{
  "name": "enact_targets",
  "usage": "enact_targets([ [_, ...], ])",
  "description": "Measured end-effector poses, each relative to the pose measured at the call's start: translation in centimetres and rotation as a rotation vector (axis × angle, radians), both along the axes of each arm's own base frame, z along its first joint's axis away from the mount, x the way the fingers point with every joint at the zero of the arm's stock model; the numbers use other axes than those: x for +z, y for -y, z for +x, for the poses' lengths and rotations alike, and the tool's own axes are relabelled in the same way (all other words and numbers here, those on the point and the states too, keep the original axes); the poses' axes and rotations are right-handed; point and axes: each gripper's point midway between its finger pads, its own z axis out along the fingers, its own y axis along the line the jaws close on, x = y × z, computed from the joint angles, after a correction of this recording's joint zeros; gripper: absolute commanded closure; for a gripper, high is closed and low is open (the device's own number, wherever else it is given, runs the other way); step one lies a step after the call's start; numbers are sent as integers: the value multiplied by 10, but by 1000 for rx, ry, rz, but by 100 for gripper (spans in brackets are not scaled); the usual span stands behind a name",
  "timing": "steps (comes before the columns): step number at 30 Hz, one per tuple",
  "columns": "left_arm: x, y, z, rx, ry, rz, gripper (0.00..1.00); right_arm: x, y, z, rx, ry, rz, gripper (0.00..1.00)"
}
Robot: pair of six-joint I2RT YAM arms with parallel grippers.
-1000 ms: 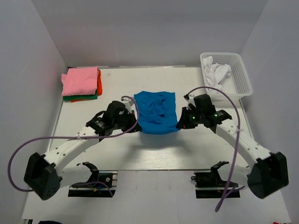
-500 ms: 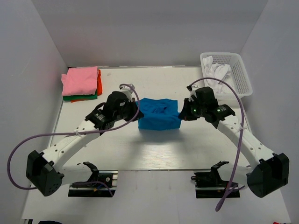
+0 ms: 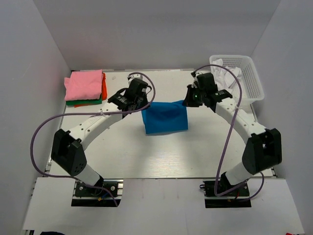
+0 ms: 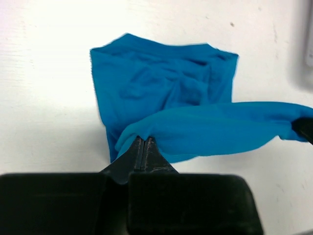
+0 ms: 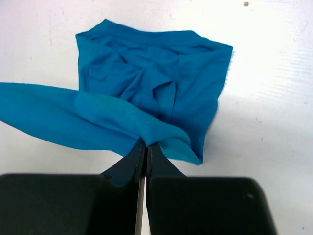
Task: Fold and stack the t-shirts
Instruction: Fold the long partially folded tshirt into a neat square
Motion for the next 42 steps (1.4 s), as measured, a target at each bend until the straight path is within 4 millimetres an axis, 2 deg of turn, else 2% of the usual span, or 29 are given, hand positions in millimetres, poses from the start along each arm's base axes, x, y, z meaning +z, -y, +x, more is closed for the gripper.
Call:
enact_targets([
  [5, -18, -6, 25, 82, -51, 72, 100, -15, -5, 26, -9, -39, -7, 100],
  [8, -35, -10, 42, 127, -84, 104, 100, -27, -9, 40, -13, -65, -15, 100],
  [11, -55, -16, 51, 158, -123, 132, 100, -43, -13, 54, -16, -94, -22, 100],
  [12, -61, -18, 54, 165, -136, 142, 97, -48, -14, 60, -17, -104, -23, 99],
  [13, -65, -19, 57, 174, -145, 148, 86, -53, -15, 65, -20, -114, -23, 89],
  [14, -69, -20, 61, 180, -155, 156, 71, -58, -16, 70, -23, -124, -21, 54],
  [15, -71, -21, 66, 186, -159, 159, 22, -62, -17, 74, -31, -138, -17, 18],
  [16, -73, -22, 71, 193, -160, 168, 0, -66, -18, 80, -33, -146, -17, 10],
  [19, -75, -28, 87, 231, -172, 171, 0, -70, -18, 98, -23, -144, -15, 10],
  [21, -73, -32, 94, 245, -171, 168, 0, -67, -17, 103, -21, -134, -11, 10],
  [23, -71, -36, 98, 252, -170, 161, 0, -60, -16, 101, -12, -110, 7, 10],
  [25, -73, -35, 97, 239, -174, 156, 0, -55, -14, 88, 4, -87, 32, 10],
  [27, -81, -30, 89, 206, -196, 150, 0, -52, -14, 66, 28, -89, 68, 10],
  [29, -93, -23, 77, 158, -226, 135, 0, -46, -20, 52, 60, -75, 118, 10],
  [32, -109, -11, 62, 84, -257, 95, 0, -36, -35, 52, 98, -41, 209, 10],
  [35, -119, 3, 55, 13, -266, 40, 0, -36, -47, 57, 111, -27, 280, 10],
  [39, -122, 14, 53, -34, -271, -5, 0, -59, -52, 65, 79, -67, 319, 10],
  [42, -121, 19, 53, -51, -268, -30, 0, -91, -54, 66, 44, -138, 323, 10],
])
